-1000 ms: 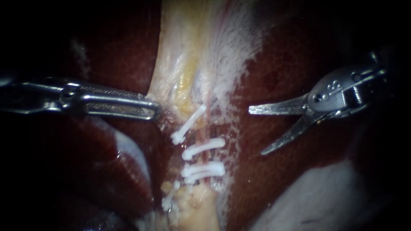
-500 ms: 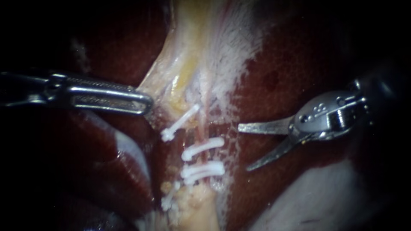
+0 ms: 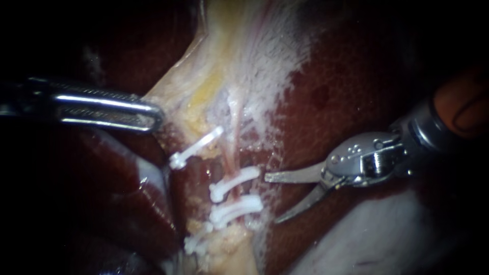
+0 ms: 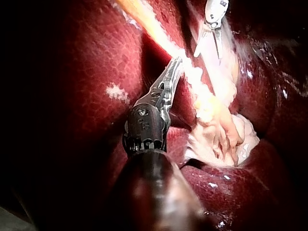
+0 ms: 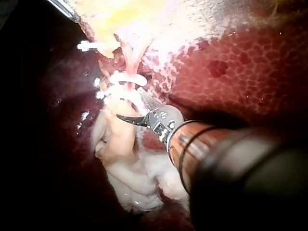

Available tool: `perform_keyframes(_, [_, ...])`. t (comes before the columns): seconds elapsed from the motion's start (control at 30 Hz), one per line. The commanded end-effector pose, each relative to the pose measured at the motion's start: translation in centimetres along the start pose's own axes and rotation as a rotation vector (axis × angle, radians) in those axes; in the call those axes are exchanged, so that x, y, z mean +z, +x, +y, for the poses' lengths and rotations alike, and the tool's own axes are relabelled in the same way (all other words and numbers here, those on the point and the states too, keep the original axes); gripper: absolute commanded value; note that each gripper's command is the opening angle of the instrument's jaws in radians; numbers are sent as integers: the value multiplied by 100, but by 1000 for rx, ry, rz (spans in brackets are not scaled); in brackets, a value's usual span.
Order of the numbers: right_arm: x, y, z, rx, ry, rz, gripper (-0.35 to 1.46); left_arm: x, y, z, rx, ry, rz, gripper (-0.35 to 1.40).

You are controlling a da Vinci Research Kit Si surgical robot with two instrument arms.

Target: Go to the cutting position right tube

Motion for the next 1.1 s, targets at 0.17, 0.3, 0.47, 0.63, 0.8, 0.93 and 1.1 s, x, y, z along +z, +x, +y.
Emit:
perform_keyframes(0.17, [10, -3, 6, 12, 8, -7, 51, -1, -3, -6, 0, 0, -3, -35])
perform_keyframes(0.3, [15, -1, 11, 19, 6, -7, 39, -1, -4, -9, 0, 0, -3, -35])
perform_keyframes(0.47, [20, 1, 15, 30, 6, 1, 29, -2, -5, -10, 0, 0, -3, -35])
perform_keyframes(0.63, [28, 5, 18, 35, 9, 14, 24, -2, -5, -10, 6, 0, -3, -35])
perform_keyframes(0.8, [38, 8, 19, 39, 13, 10, 22, -2, -5, -10, 5, 0, -3, -35])
perform_keyframes(0.93, [46, 9, 20, 38, 29, 5, 22, -1, -5, -10, 5, -1, -3, -35])
perform_keyframes(1.1, [52, 14, 23, 25, 48, -1, 22, -1, -6, -11, 5, -1, -3, -35])
